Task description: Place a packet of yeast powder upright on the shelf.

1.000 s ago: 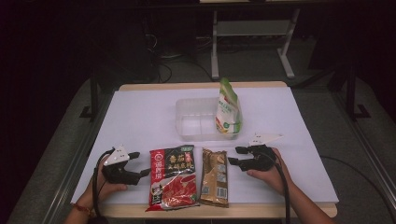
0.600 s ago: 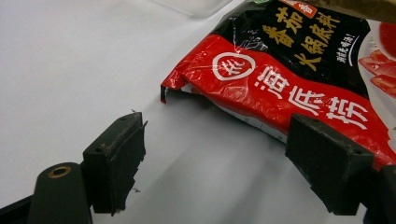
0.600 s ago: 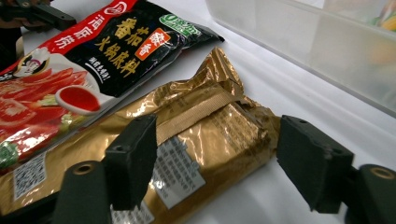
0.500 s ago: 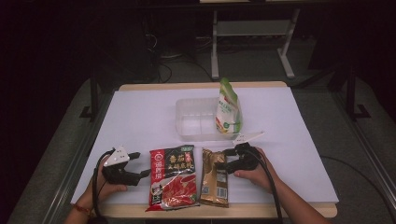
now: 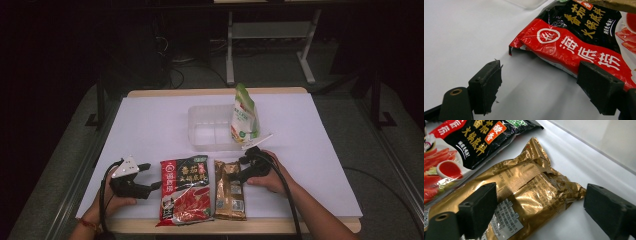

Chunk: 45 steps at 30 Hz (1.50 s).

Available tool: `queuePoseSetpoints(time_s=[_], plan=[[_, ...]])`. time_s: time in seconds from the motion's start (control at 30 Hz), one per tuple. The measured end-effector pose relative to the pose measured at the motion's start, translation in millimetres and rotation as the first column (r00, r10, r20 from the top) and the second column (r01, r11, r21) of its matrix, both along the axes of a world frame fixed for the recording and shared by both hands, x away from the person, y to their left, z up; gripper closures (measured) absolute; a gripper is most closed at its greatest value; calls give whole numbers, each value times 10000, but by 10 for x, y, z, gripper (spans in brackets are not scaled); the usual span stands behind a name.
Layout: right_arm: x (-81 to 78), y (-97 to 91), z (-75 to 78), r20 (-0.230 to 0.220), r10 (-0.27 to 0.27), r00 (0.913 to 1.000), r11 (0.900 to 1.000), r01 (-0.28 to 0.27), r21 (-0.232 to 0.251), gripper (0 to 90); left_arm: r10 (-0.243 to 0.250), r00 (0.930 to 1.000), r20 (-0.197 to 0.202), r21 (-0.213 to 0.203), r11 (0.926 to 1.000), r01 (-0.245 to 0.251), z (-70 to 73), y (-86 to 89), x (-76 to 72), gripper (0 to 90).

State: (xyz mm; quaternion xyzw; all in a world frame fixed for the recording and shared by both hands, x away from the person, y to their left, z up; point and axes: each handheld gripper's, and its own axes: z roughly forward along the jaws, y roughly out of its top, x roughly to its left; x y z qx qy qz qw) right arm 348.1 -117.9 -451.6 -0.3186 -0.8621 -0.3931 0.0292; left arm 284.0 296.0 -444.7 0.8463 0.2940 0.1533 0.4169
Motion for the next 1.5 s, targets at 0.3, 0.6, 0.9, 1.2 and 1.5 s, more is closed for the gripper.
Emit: queuePoseSetpoints(time_s=[0.3, 0.6, 0.9, 1.2, 1.5], plan=[[-6, 130, 12, 119, 514, 9986, 9960, -504, -735, 0, -26, 10000, -81, -41, 10000, 26, -6, -1, 8, 194], [-60, 157, 29, -134, 792, 9968, 9968, -793, -40, 258, -39, 9999, -116, -60, 10000, 38, -8, 2, 12, 193], [-43, 138, 34, -167, 587, 9981, 9955, -573, 761, 493, -67, 9998, -184, -79, 9999, 66, -13, 5, 13, 192], [-59, 41, 129, 149, 306, 9994, 9860, -327, 1634, 725, -47, 9998, -171, -45, 10000, 46, -13, 5, 10, 191], [-185, -44, 344, 956, 304, 9950, 9785, -492, 2004, 803, -26, 9999, -165, -11, 10000, 26, -12, 4, 7, 191]])
